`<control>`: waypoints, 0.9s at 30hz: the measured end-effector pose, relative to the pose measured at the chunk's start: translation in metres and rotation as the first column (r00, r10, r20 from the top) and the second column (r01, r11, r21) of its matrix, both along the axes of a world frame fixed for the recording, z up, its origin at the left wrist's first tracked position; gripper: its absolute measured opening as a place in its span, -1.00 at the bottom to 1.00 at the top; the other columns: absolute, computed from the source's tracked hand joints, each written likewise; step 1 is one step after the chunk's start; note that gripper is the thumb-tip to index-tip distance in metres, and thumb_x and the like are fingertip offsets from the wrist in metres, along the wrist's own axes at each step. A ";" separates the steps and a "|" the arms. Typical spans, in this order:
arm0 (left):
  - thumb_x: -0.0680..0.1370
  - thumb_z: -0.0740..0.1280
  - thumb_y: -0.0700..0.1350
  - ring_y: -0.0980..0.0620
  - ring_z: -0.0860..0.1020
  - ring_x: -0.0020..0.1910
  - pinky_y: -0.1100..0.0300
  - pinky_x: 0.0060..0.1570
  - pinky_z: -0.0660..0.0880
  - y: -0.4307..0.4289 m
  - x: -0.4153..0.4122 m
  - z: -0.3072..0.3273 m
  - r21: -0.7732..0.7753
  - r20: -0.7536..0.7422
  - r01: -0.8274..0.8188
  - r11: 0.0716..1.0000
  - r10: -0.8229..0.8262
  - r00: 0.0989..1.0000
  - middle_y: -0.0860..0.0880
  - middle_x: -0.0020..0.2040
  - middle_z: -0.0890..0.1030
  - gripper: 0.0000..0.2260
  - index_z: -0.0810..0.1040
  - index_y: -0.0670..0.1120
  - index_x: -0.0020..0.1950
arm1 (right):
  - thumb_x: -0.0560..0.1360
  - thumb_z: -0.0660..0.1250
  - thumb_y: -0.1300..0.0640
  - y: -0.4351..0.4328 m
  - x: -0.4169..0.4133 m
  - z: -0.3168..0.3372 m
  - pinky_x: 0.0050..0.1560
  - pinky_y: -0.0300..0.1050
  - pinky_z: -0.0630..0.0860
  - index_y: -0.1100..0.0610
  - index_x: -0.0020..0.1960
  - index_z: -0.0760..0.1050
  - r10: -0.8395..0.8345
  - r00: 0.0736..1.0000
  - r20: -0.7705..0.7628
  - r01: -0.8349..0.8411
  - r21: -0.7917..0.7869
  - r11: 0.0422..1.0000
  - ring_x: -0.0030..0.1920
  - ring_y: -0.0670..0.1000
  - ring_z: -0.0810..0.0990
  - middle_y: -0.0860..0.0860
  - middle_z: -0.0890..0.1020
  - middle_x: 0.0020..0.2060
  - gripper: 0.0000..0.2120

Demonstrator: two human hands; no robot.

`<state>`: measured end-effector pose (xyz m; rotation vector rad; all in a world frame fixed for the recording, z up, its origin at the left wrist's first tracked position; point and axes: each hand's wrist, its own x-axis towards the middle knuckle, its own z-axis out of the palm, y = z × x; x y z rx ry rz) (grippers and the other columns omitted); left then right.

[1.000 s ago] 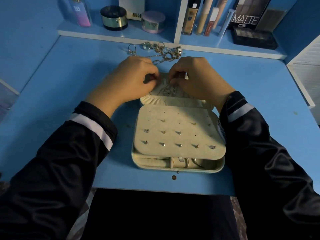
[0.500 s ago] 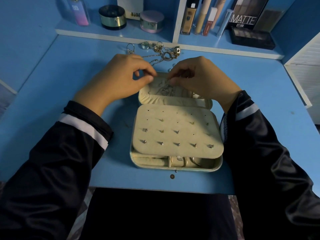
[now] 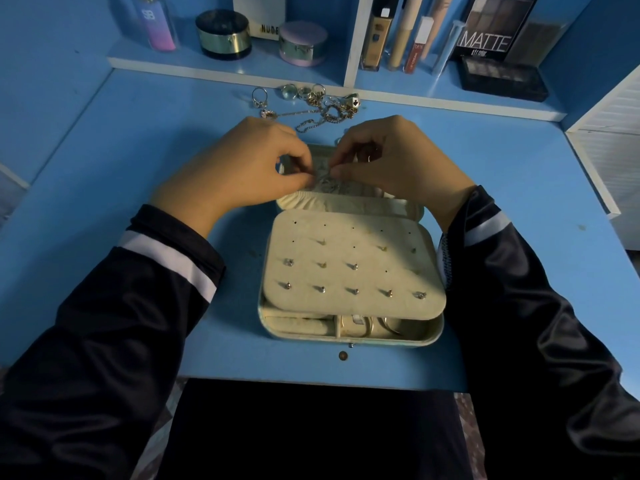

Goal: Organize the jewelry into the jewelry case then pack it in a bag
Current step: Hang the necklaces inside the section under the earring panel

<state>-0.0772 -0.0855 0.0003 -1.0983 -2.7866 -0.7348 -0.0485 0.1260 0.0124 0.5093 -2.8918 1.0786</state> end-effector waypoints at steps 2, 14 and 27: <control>0.48 0.47 -0.03 0.02 0.52 -0.15 0.06 -0.10 0.45 -0.001 0.002 0.002 0.010 0.060 0.029 1.000 -0.030 0.998 0.04 -0.14 0.62 -0.92 0.70 0.01 -0.06 | 0.44 0.49 0.11 0.002 0.000 0.000 -0.28 -0.44 0.38 0.09 -0.10 0.67 -0.018 1.000 -0.003 0.018 -0.001 1.000 -0.37 -0.25 0.47 -0.14 0.61 -0.31 -0.93; 0.49 0.46 -0.08 0.09 0.45 -0.20 0.17 -0.14 0.34 0.005 0.000 0.001 0.024 0.020 0.021 0.999 -0.021 1.000 0.10 -0.21 0.55 -0.94 0.70 -0.02 -0.07 | 0.44 0.45 0.20 0.001 -0.002 -0.004 -0.22 -0.52 0.34 0.12 -0.07 0.68 -0.025 0.999 -0.045 0.031 0.160 0.987 -0.31 -0.29 0.47 -0.18 0.54 -0.27 -0.92; 0.50 0.46 -0.06 -0.02 0.53 -0.11 -0.06 -0.01 0.48 0.001 -0.001 0.002 0.032 0.098 0.014 0.999 -0.017 0.995 0.02 -0.16 0.61 -0.94 0.69 -0.02 -0.08 | 0.46 0.45 0.16 0.002 -0.001 -0.001 -0.24 -0.47 0.35 0.08 -0.08 0.67 0.019 1.000 0.002 -0.019 0.143 0.989 -0.31 -0.32 0.46 -0.22 0.52 -0.28 -0.95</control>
